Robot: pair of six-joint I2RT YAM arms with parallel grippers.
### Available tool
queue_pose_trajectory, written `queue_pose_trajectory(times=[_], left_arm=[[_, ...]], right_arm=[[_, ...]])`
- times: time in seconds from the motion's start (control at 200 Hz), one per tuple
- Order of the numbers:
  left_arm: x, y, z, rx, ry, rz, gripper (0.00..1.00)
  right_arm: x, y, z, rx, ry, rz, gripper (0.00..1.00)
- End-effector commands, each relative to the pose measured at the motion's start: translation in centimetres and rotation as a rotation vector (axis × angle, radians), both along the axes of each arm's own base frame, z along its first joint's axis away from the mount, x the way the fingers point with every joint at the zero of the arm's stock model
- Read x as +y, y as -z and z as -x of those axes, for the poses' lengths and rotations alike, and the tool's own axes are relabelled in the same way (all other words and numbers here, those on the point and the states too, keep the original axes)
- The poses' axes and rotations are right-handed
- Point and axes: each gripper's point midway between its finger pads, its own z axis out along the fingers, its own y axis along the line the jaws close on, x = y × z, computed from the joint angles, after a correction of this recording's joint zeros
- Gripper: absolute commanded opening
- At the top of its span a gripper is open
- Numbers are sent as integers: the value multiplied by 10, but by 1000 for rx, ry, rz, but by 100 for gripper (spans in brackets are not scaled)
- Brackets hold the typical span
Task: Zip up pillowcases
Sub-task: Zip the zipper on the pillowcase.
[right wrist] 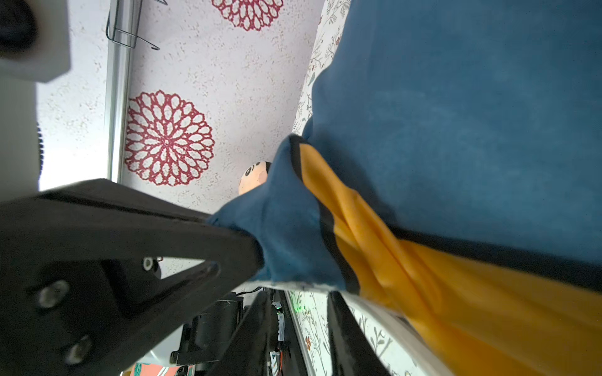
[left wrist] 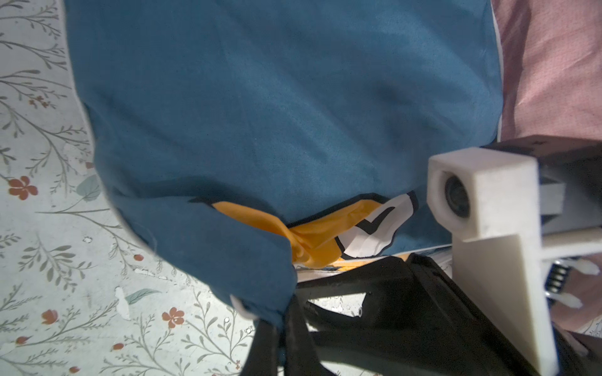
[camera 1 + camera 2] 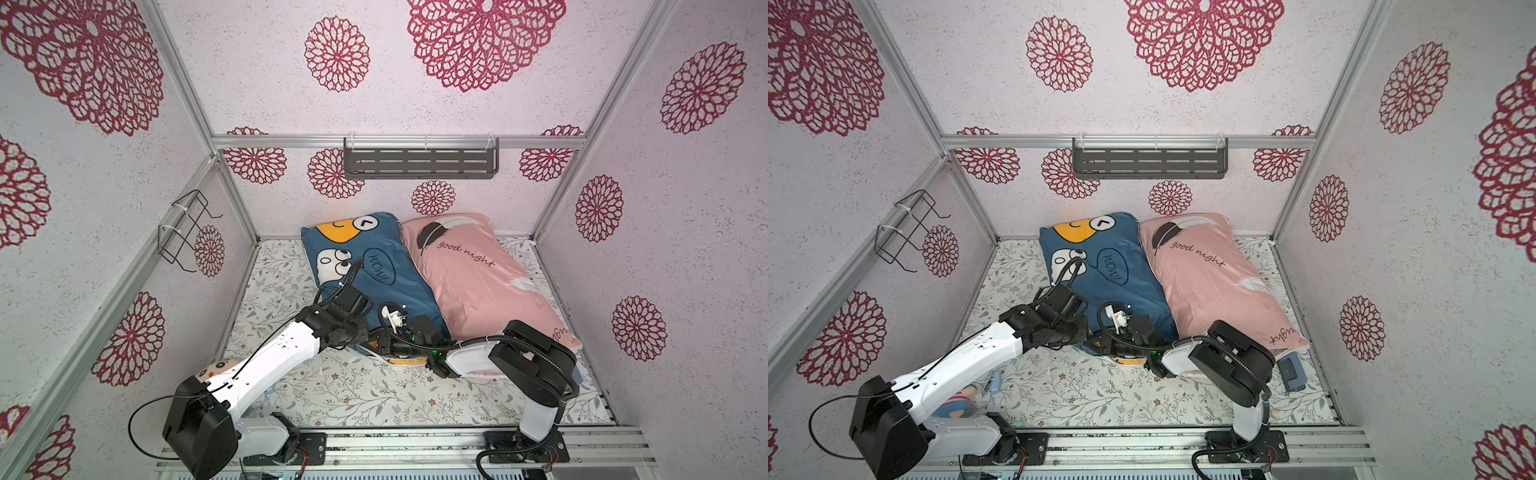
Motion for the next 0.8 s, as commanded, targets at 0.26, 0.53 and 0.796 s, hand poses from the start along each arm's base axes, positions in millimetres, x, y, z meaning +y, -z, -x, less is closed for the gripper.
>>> queue_pose_trajectory(times=[0.26,0.53,0.796], left_arm=[[-4,-13,-3,-42,10,12,0],[-9,-20,-3,-74,4,84,0],[-10,-17,3,-70,-13,184,0]], right_arm=[[-2,-22,-4,-71,10,-30,34],[2,-23,-5,-82,3,-51,41],[6,-34,-8,-108,2,-94,40]])
